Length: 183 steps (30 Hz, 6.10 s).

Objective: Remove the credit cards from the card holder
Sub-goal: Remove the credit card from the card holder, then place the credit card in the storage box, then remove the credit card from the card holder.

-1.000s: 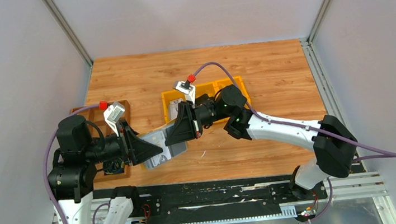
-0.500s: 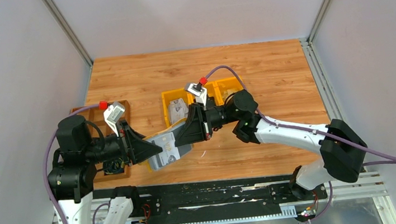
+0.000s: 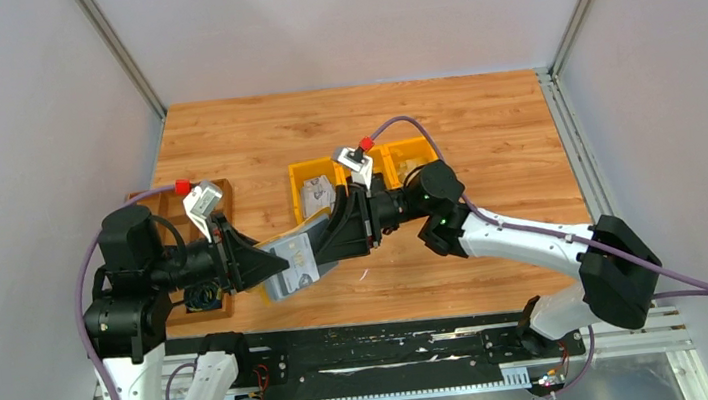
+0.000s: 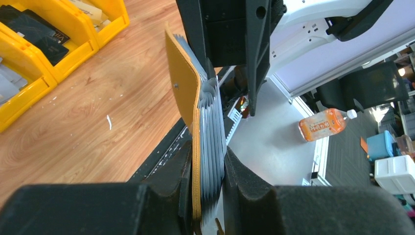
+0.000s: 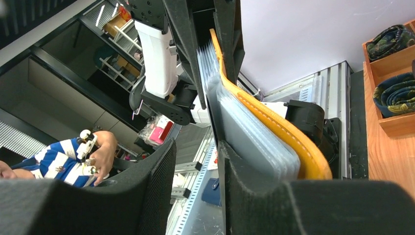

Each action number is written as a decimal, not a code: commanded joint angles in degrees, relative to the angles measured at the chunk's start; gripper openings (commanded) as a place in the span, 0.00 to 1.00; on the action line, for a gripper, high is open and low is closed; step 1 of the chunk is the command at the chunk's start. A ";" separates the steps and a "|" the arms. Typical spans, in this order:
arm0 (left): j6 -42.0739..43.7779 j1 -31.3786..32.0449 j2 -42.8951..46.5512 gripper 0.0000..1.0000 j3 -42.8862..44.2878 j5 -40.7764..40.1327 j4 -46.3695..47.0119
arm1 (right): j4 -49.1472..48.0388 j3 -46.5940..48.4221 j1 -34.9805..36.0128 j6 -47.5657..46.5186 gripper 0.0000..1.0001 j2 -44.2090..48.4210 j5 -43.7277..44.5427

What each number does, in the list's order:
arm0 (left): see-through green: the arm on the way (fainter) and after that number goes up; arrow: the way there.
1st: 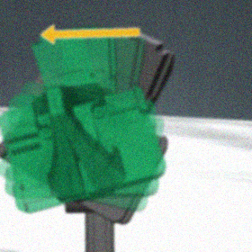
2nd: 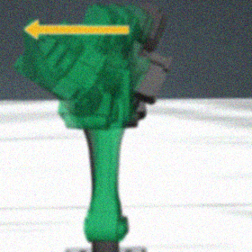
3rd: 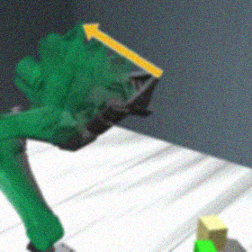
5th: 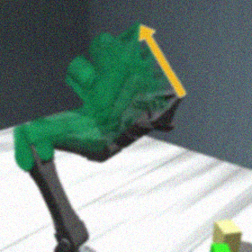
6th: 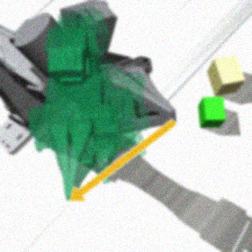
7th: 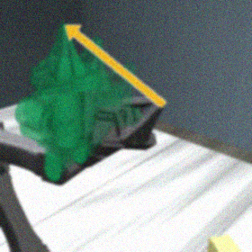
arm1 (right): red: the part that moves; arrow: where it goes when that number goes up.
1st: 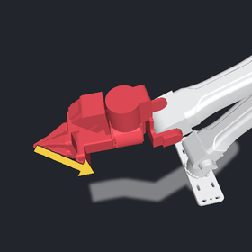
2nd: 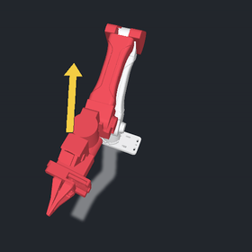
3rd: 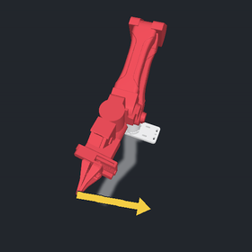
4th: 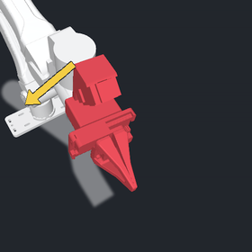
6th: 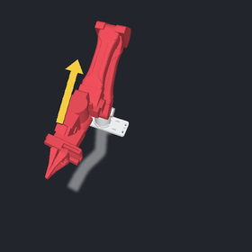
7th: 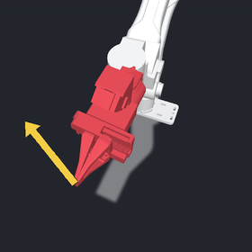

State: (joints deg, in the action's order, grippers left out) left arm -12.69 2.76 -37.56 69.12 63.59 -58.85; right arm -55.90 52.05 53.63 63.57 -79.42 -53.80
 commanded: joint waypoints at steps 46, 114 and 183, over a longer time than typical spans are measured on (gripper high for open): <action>2.84 0.18 -1.67 0.01 1.92 -18.05 1.28 | 18.49 -0.83 -12.31 -9.25 0.00 7.82 -2.80; 25.22 0.22 -4.00 0.00 7.34 -12.60 -18.71 | 64.38 29.18 -4.60 -53.78 0.82 -2.45 0.65; 34.36 1.98 1.74 0.55 10.43 -7.34 -19.91 | 76.26 42.19 6.77 -66.06 0.00 -8.21 3.83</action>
State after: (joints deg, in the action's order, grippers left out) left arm 12.95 4.36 -37.54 80.07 53.21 -75.50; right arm 27.09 96.73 60.23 -7.31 -92.01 -51.40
